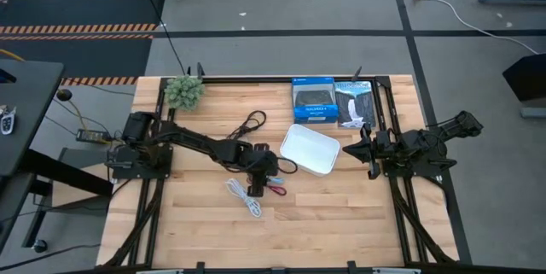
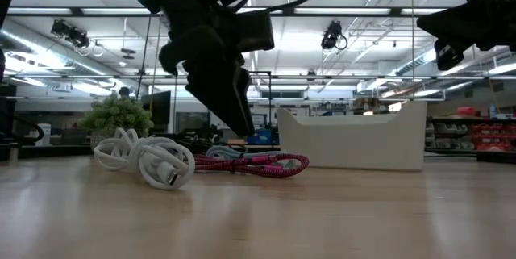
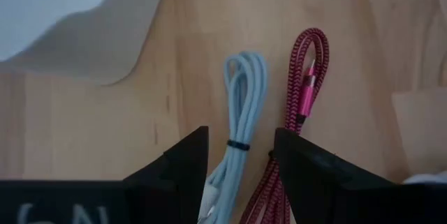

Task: Pick and place USB-C Cables
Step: Put the blue charger cable into the white bin

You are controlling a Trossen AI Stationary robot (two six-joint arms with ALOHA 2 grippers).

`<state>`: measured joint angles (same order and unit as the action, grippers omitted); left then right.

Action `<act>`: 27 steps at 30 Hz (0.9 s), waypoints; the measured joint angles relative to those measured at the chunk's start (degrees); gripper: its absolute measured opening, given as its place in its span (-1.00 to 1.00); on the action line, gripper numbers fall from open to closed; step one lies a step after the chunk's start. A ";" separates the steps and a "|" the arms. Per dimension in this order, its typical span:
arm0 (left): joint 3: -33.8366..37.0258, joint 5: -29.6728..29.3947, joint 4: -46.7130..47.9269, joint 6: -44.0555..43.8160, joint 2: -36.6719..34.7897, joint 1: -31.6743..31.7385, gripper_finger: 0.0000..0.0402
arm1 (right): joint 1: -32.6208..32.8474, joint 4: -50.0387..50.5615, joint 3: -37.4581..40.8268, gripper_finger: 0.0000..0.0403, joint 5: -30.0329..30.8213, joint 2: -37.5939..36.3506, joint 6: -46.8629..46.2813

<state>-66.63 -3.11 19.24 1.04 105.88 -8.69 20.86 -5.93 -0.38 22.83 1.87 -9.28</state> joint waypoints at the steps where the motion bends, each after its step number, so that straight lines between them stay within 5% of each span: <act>1: 0.00 -0.19 0.07 0.64 0.12 -0.24 -0.14 | -0.01 -0.07 0.00 -0.93 0.00 0.00 0.00; 12: -1.92 -2.65 6.04 2.13 -0.62 -0.52 -0.14 | 0.00 -0.47 0.00 -0.93 0.00 0.00 0.00; 27: -1.57 -5.01 2.67 7.25 1.47 -0.54 -0.14 | -0.01 -0.87 0.00 -0.93 0.00 0.00 0.00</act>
<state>-68.20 -8.12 21.91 8.28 107.35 -9.23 20.85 -6.80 -0.38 22.83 1.87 -9.28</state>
